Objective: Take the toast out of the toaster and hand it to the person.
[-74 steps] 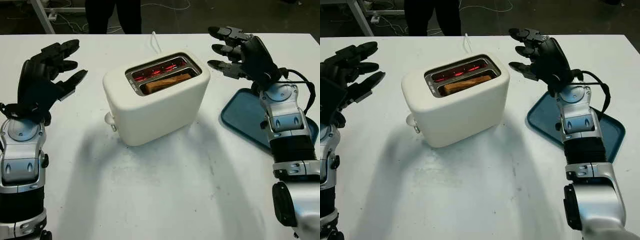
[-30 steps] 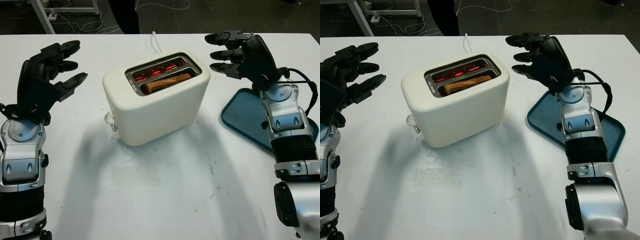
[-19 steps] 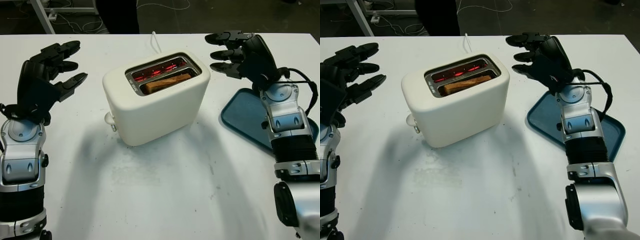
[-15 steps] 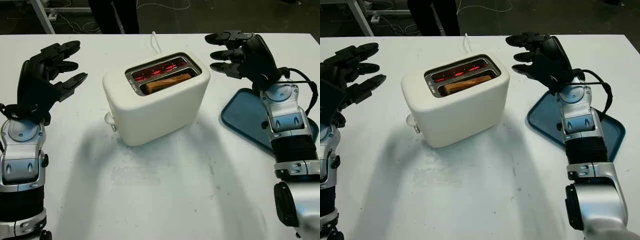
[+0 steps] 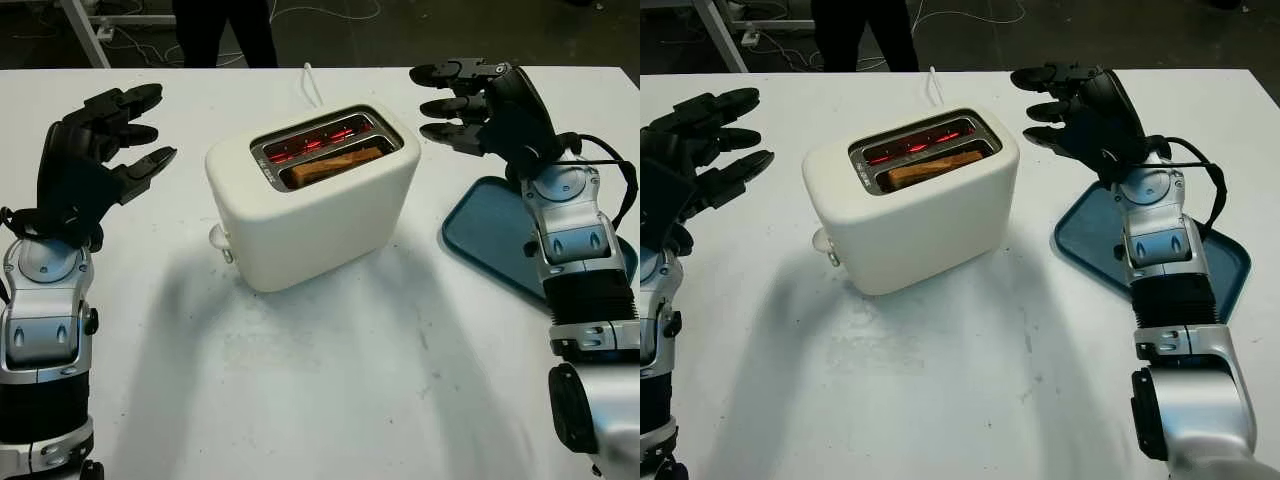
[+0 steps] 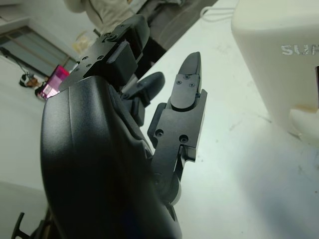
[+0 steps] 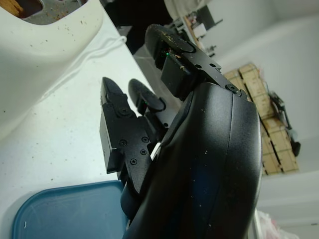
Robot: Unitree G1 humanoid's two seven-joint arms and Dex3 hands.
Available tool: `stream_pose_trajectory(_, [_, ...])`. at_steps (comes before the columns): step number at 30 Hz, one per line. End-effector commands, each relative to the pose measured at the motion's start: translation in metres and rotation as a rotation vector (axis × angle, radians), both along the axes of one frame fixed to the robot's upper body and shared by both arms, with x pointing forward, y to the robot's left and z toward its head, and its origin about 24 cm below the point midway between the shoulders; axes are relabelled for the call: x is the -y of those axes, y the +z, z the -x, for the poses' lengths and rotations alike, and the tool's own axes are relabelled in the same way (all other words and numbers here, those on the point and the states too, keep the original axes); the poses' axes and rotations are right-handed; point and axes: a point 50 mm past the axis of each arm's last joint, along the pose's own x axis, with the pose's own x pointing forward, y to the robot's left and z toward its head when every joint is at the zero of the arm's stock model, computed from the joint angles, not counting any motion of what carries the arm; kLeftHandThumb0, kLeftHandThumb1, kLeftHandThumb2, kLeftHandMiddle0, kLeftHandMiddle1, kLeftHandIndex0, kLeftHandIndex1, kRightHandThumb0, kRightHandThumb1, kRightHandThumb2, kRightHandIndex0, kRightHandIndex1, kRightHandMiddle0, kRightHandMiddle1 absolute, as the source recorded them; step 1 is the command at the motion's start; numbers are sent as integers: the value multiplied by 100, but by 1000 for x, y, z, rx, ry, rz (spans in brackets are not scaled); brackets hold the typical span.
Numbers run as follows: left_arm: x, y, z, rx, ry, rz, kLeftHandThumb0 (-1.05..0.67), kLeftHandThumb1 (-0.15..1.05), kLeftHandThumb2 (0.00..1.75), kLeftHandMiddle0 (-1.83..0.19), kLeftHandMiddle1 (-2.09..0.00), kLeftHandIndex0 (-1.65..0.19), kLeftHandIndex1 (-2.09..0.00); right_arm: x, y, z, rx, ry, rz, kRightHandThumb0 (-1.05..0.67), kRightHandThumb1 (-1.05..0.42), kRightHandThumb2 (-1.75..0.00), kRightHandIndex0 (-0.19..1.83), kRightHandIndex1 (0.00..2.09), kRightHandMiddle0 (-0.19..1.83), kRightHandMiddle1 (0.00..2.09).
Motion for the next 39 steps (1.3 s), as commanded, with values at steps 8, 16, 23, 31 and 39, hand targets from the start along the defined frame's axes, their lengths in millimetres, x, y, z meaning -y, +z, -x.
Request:
stream_pose_trajectory(8, [0,4,1,12,16,-20,-13,92,15,-31,-90,-61,-10,0,6,0,9,-7,13,14,-89,0,85,8,76,1])
stream_pose_trajectory(16, [-2,3,1,24,9,-10,-14,92,15,-32,-89,-61,-10,-2,4,0,1,13,-18,20,-91,-1,83,7,74,0])
stream_pose_trajectory(23, [-2,2,1,23,9,-9,-14,92,15,-31,-90,-61,-10,-1,4,0,-4,13,-22,18,-92,0,83,6,73,0])
stream_pose_trajectory(31, [-3,3,1,20,8,-17,-15,92,15,-31,-90,-61,-11,-1,4,0,2,9,-7,18,-91,0,83,6,74,0])
stream_pose_trajectory(39, [-3,2,1,23,14,-14,-15,92,15,-32,-90,-61,-11,0,4,0,0,16,-10,19,-92,0,84,6,74,0])
